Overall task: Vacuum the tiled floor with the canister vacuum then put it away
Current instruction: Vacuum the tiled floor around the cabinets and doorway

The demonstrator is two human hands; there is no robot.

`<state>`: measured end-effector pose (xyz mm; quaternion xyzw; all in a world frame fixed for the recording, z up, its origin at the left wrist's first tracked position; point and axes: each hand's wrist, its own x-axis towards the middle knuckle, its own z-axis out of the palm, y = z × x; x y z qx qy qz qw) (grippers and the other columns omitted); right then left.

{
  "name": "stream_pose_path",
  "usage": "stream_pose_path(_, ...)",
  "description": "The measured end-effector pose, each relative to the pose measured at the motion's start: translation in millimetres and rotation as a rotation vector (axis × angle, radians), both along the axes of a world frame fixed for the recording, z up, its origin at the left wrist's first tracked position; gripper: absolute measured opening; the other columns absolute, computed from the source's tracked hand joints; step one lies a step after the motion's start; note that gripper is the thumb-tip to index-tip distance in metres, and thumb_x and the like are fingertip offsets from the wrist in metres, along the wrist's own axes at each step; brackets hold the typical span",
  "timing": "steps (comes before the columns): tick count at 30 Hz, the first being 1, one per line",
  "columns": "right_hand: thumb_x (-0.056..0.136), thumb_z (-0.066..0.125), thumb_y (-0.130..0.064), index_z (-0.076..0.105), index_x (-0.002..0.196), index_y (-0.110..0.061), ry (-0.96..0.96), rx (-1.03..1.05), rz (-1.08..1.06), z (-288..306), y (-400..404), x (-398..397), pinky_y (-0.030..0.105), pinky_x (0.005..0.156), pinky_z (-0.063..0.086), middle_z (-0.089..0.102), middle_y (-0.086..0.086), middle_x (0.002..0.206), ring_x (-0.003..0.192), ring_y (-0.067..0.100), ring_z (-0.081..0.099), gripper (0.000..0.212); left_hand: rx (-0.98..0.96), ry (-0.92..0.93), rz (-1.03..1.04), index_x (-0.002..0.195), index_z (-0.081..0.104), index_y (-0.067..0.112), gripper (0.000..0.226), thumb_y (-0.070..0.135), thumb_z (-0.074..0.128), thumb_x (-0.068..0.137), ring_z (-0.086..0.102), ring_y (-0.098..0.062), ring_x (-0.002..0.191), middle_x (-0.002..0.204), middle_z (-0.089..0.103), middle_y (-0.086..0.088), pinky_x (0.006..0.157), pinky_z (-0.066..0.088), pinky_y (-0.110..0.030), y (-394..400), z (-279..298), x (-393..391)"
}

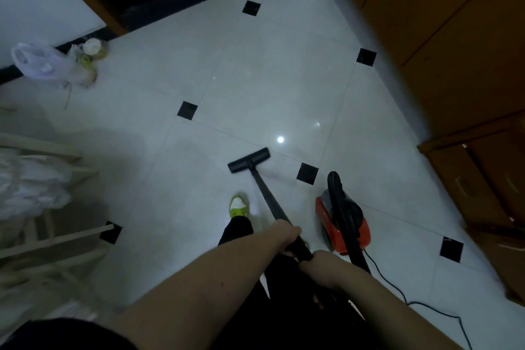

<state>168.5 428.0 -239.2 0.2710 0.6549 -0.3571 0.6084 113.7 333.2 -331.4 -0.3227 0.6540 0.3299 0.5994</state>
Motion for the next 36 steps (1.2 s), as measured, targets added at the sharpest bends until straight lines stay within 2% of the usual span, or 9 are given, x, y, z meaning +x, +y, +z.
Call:
stream_pose_path(5, 0.092, 0.044, -0.028, 0.058, 0.102, -0.007, -0.004, 0.027, -0.046, -10, -47, -51, 0.043, 0.082, 0.059, 0.067, 0.014, 0.092, 0.077, 0.029, 0.067, 0.027, 0.001, 0.091, -0.05, 0.125, 0.047, -0.004, 0.04, 0.021, 0.055, 0.095, 0.057, -0.027, 0.083, 0.097, 0.053, -0.015, 0.052, 0.052, -0.031, -46, -5, -54)
stream_pose_path(7, 0.09, 0.044, -0.03, 0.059, 0.108, -0.007, 0.016, 0.038, -0.057, -13, -68, -72, 0.043, 0.085, 0.057, 0.069, 0.018, 0.1, 0.088, 0.034, 0.068, 0.033, 0.02, 0.083, 0.02, 0.124, 0.047, -0.007, 0.04, 0.017, 0.056, 0.094, 0.059, -0.029, 0.082, 0.09, 0.056, -0.016, 0.058, 0.055, -0.035, -65, -8, -77)
stream_pose_path(12, 0.098, 0.043, -0.02, 0.053, 0.098, 0.0, -0.035, 0.026, -0.277, -12, -126, -128, 0.034, 0.055, 0.056, 0.06, 0.018, 0.077, 0.058, 0.028, 0.06, 0.022, 0.01, 0.116, 0.064, 0.123, 0.05, -0.006, 0.04, 0.016, 0.061, 0.092, 0.06, -0.026, 0.08, 0.1, 0.065, -0.017, 0.043, 0.049, -0.029, -117, -18, -135)
stream_pose_path(15, 0.097, 0.045, -0.023, 0.054, 0.083, -0.007, 0.025, 0.049, -0.265, -19, -155, -160, 0.042, 0.078, 0.056, 0.056, 0.007, 0.074, 0.071, 0.025, 0.058, 0.022, 0.016, 0.131, 0.098, 0.127, 0.05, -0.004, 0.044, 0.019, 0.062, 0.092, 0.065, -0.031, 0.095, 0.117, 0.063, -0.021, 0.059, 0.054, -0.034, -140, -33, -168)
stream_pose_path(17, 0.099, 0.044, -0.02, 0.053, 0.079, -0.003, -0.007, 0.032, -0.325, -22, -169, -183, 0.044, 0.074, 0.055, 0.054, 0.014, 0.072, 0.07, 0.03, 0.058, 0.027, 0.018, 0.148, 0.129, 0.128, 0.05, -0.002, 0.043, 0.018, 0.061, 0.092, 0.064, -0.034, 0.103, 0.119, 0.062, -0.021, 0.069, 0.053, -0.036, -150, -36, -188)
stream_pose_path(22, 0.099, 0.042, -0.017, 0.051, 0.09, 0.001, -0.004, 0.006, -0.415, -28, -187, -223, 0.043, 0.066, 0.054, 0.056, 0.02, 0.071, 0.057, 0.03, 0.058, 0.023, 0.04, 0.189, 0.142, 0.128, 0.049, -0.001, 0.042, 0.017, 0.059, 0.092, 0.063, -0.033, 0.1, 0.12, 0.061, -0.021, 0.051, 0.048, -0.033, -166, -45, -226)
stream_pose_path(26, 0.098, 0.044, -0.018, 0.052, 0.098, 0.002, 0.012, 0.006, -0.411, -29, -184, -217, 0.042, 0.065, 0.056, 0.059, 0.022, 0.074, 0.059, 0.03, 0.061, 0.021, 0.054, 0.162, 0.146, 0.128, 0.048, -0.002, 0.042, 0.017, 0.059, 0.093, 0.065, -0.034, 0.101, 0.117, 0.063, -0.021, 0.053, 0.052, -0.034, -165, -42, -226)
stream_pose_path(31, 0.096, 0.047, -0.021, 0.053, 0.104, 0.003, 0.021, 0.002, -0.366, -27, -166, -172, 0.035, 0.054, 0.055, 0.059, 0.018, 0.069, 0.056, 0.029, 0.062, 0.026, 0.066, 0.091, 0.121, 0.109, 0.05, -0.001, 0.025, 0.015, 0.059, 0.092, 0.063, -0.029, 0.08, 0.08, 0.061, -0.013, 0.051, 0.053, -0.034, -156, -37, -185)
stream_pose_path(36, 0.097, 0.046, -0.019, 0.052, 0.104, 0.0, 0.012, -0.008, -0.296, -20, -141, -112, 0.033, 0.051, 0.054, 0.057, 0.017, 0.068, 0.05, 0.027, 0.06, 0.021, 0.048, 0.016, 0.1, 0.106, 0.048, -0.002, 0.026, 0.017, 0.058, 0.092, 0.062, -0.026, 0.062, 0.075, 0.06, -0.014, 0.05, 0.055, -0.036, -136, -33, -123)
